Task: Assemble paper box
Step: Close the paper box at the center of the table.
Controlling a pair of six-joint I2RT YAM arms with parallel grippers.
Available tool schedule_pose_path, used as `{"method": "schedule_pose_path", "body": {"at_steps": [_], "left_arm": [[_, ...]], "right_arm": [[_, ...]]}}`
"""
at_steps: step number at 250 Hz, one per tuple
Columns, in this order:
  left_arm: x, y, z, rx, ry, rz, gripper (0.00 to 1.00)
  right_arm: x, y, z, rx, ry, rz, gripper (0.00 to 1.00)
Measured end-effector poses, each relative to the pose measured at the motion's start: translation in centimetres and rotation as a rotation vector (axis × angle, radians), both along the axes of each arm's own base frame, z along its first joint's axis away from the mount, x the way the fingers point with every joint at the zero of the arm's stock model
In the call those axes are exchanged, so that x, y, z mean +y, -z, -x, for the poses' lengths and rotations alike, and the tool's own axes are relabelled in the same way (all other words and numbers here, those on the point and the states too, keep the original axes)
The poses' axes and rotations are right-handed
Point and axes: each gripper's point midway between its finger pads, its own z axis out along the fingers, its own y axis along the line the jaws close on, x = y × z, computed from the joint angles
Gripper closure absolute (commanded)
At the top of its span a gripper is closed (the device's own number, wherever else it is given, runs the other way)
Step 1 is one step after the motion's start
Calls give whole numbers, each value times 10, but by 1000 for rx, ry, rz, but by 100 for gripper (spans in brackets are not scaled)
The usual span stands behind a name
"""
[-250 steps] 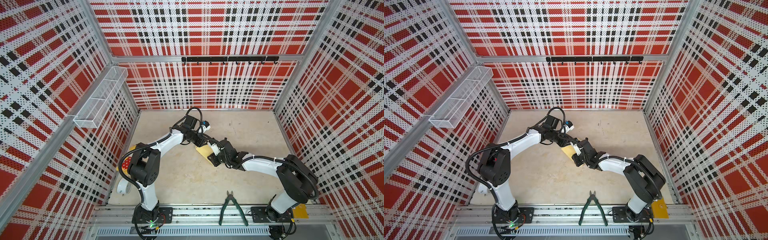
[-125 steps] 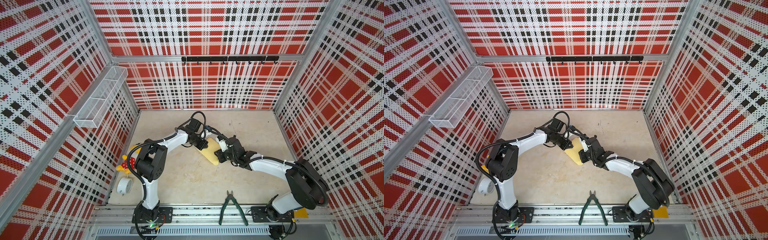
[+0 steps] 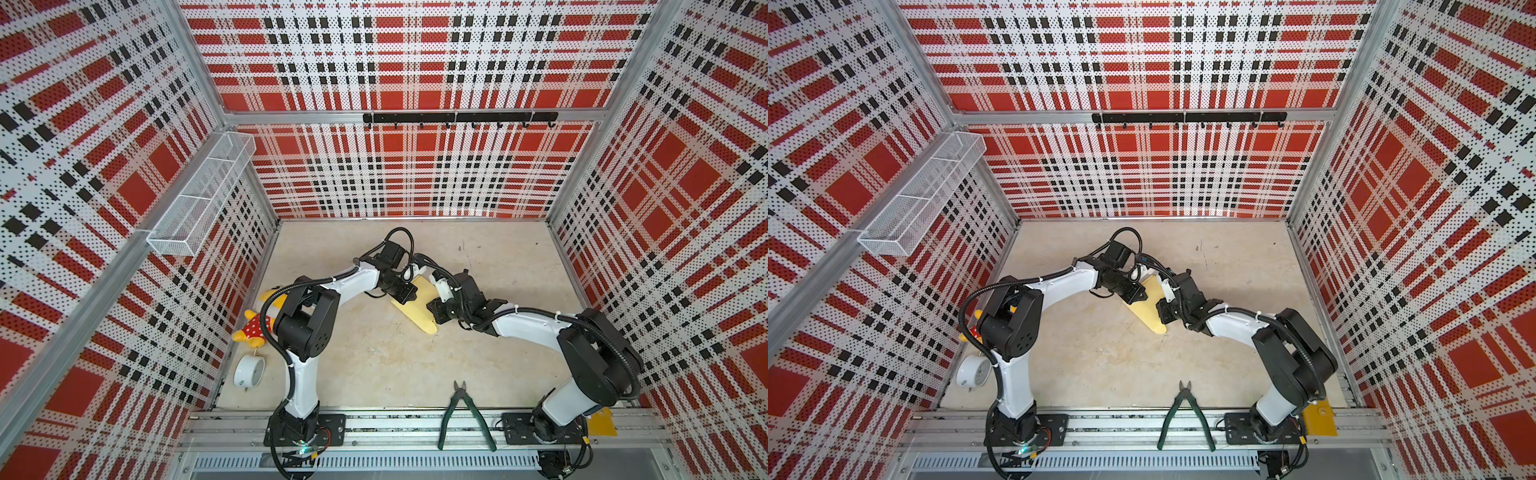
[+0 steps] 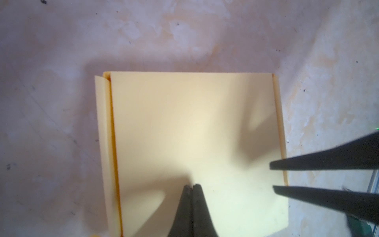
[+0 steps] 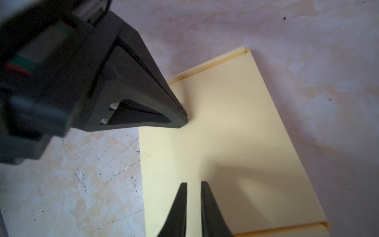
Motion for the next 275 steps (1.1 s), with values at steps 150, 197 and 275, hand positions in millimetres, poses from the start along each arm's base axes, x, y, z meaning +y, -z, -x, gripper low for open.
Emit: {"method": "schedule_pose_path", "body": {"at_steps": [150, 197, 275], "left_arm": [[3, -51, 3, -39, -81, 91, 98], [2, -66, -8, -70, -89, 114, 99], [1, -23, -6, 10, -78, 47, 100]], "right_arm": [[-22, 11, -3, 37, 16, 42, 85], [-34, -1, 2, 33, 23, 57, 85], [-36, -7, 4, 29, 20, 54, 84]]}}
